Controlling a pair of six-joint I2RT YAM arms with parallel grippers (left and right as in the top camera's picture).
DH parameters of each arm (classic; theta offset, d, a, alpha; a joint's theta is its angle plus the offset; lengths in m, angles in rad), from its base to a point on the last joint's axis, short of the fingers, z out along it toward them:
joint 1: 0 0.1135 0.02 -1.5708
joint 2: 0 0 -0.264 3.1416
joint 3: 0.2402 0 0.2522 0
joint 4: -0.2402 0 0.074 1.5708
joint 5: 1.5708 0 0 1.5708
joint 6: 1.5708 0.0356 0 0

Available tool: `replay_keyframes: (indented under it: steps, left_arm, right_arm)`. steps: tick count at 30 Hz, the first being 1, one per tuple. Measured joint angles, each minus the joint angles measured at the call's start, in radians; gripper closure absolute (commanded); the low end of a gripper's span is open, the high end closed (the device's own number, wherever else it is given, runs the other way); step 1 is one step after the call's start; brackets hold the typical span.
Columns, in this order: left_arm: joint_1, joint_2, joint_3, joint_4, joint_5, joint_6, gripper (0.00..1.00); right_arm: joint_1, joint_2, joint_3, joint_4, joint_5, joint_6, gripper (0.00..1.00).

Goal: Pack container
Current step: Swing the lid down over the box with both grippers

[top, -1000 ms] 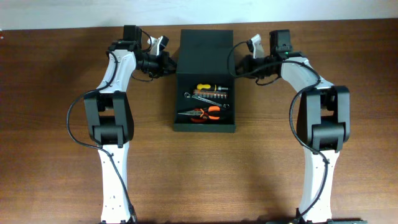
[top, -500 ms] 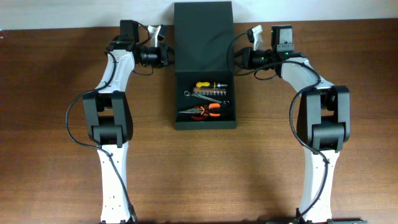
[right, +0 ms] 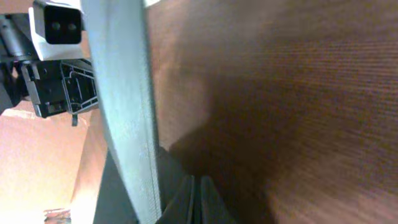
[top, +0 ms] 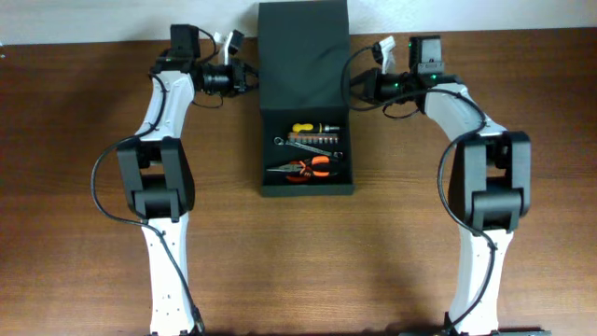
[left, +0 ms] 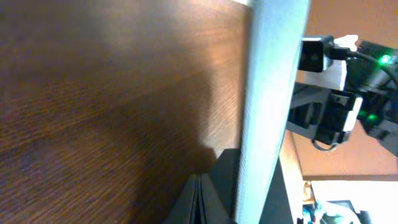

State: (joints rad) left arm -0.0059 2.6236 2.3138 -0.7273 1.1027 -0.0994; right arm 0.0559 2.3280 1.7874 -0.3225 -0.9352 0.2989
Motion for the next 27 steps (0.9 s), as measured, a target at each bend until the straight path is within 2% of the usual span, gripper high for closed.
replay_keyframes:
  steps: [4, 8, 15, 19, 22, 27]
  left_arm:
    - [0.002, -0.081, 0.001, -0.06, -0.008, 0.006, 0.98]
    - [-0.011, -0.185, 0.007, -0.196, -0.018, 0.048, 0.98]
    - [-0.049, -0.359, 0.019, -0.623, -0.122, 0.206, 0.98]
    - [-0.051, -0.479, 0.019, -0.808, -0.264, 0.296, 0.98]
    - [-0.051, -0.587, 0.019, -0.818, -0.357, 0.321, 0.98]
    - [-0.051, -0.831, 0.023, -0.705, -0.528, 0.3, 0.98]
  right_arm:
    - [-0.001, -0.096, 0.0, -0.08, 0.036, -0.016, 0.96]
    - [0.004, -0.228, 0.002, -0.218, 0.072, -0.068, 0.96]
    - [0.047, -0.427, 0.006, -0.573, 0.239, -0.226, 0.96]
    - [0.083, -0.55, 0.006, -0.703, 0.361, -0.315, 0.96]
    - [0.099, -0.675, 0.006, -0.714, 0.468, -0.35, 0.96]
    - [0.102, -0.94, 0.012, -0.663, 0.612, -0.379, 0.96]
